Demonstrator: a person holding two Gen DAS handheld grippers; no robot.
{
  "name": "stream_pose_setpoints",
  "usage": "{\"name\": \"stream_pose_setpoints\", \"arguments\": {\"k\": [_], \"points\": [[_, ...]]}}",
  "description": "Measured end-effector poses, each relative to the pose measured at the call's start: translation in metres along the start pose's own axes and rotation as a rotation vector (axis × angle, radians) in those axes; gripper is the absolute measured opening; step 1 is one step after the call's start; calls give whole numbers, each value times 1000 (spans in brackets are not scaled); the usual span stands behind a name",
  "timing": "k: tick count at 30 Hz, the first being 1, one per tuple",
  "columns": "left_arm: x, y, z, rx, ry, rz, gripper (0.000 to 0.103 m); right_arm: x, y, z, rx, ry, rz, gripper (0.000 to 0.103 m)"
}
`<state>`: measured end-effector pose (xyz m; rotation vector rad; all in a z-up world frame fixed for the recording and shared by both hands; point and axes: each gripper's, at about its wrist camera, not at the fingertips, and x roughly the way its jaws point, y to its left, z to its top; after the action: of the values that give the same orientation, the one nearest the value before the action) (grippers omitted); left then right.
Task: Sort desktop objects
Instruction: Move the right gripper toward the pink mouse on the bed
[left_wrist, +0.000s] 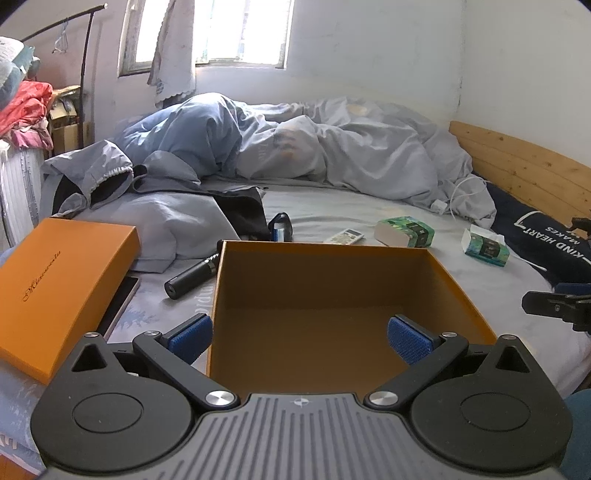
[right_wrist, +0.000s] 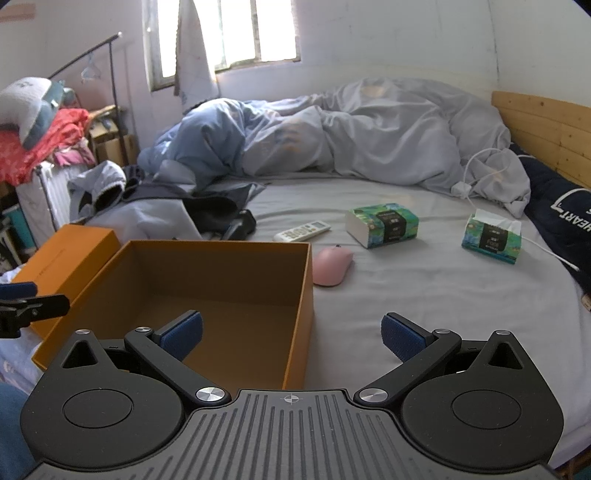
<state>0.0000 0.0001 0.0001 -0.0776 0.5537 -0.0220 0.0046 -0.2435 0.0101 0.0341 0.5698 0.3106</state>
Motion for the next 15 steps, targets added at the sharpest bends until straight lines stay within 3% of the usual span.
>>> {"name": "stream_pose_setpoints", "arguments": {"k": [15], "points": [[-3, 9, 5, -7, -16, 25, 103, -3, 5, 9, -14, -21, -10, 103]]}}
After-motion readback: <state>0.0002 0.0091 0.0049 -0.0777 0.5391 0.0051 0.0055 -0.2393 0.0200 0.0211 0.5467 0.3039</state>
